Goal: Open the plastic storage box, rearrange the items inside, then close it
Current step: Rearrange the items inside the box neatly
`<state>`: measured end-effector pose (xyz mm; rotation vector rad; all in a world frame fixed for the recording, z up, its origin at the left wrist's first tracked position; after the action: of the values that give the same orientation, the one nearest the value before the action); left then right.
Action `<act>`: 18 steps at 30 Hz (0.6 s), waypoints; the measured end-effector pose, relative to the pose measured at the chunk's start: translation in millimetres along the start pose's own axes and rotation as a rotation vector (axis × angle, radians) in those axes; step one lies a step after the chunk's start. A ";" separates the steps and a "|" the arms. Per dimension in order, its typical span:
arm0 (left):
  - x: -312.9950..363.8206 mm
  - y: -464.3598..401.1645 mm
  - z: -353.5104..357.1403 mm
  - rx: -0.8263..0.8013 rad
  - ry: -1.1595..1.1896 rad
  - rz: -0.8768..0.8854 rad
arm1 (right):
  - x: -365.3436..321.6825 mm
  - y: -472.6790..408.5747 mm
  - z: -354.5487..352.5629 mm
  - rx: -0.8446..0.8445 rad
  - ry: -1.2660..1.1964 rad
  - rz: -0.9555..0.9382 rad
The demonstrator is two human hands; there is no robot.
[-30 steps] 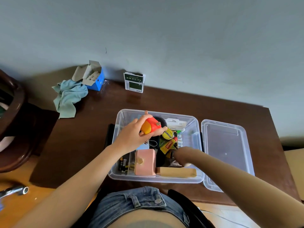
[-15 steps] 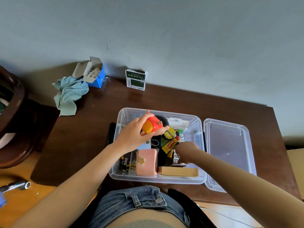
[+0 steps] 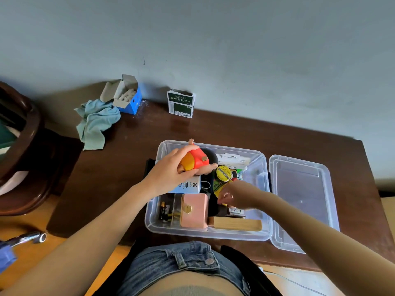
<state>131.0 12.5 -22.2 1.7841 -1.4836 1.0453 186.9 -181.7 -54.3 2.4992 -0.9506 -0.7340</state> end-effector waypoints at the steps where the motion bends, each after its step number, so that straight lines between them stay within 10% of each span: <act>1: 0.6 0.7 -3.9 0.009 0.022 0.010 | -11.4 2.1 -11.8 0.075 -0.065 -0.017; 7: -4.9 -0.8 -24.3 0.155 0.126 0.017 | -109.0 7.6 -46.6 0.309 -0.173 -0.285; 18: -13.1 10.8 -18.3 0.264 -0.130 0.220 | -184.9 -41.3 26.8 -0.307 0.688 -0.508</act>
<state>115.8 32.2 -24.3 1.9321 -1.7182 1.3077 74.1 -28.5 -33.9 2.4370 0.0363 -0.0890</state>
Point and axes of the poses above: each hand's wrist, its own y-axis away from the middle knuckle, its own z-axis out of the palm, x = y × z, the point moved 5 cm from there along -y, towards the middle knuckle, and after that the axes turned 13 degrees about x, right-handed, at the moved point
